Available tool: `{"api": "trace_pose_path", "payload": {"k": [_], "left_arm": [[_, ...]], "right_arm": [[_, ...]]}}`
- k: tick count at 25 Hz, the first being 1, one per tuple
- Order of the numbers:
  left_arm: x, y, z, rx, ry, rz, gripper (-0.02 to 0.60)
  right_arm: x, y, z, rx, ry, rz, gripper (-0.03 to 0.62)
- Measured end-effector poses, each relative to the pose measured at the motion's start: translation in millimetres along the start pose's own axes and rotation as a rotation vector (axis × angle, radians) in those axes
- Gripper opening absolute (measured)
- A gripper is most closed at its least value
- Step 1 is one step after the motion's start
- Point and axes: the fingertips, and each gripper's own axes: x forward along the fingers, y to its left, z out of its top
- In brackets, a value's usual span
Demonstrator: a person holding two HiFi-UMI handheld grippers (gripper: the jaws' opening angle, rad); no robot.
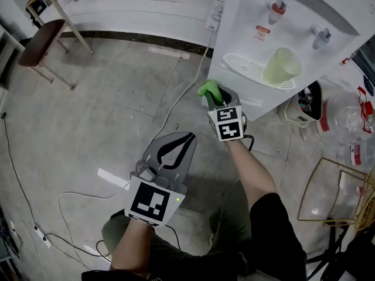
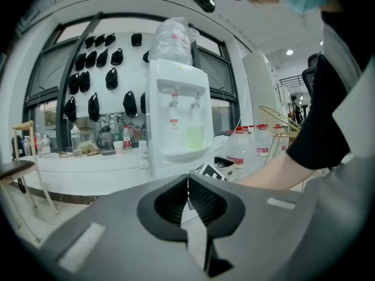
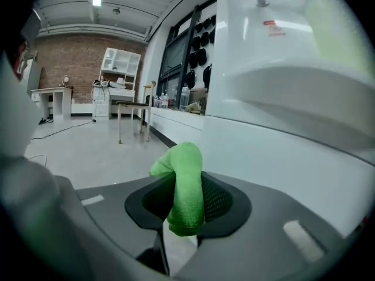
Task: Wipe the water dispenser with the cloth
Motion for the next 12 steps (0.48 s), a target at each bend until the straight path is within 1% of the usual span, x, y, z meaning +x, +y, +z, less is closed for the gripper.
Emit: {"api": "trace_pose_path", "payload": {"k": [3,6,12], "left_arm": [[-7.3,2.3,-4.5,-0.003,0.004,0.017,0.003],[-10.7,1.6,-6.7,-0.009,0.010,0.024,0.003],[0.4,-8.3,-3.2,0.010,0.020,0.004,0.003]], "right_arm": [[18.9,3.6,-1.0,0.009,0.035,-0.015,0.115],[23.4,-4.4,-5.1,-0.001,0.050,-0.032,0.115],[-0.2,-27.3,-23.8,0.014,0.062,-0.046,0.116]]}}
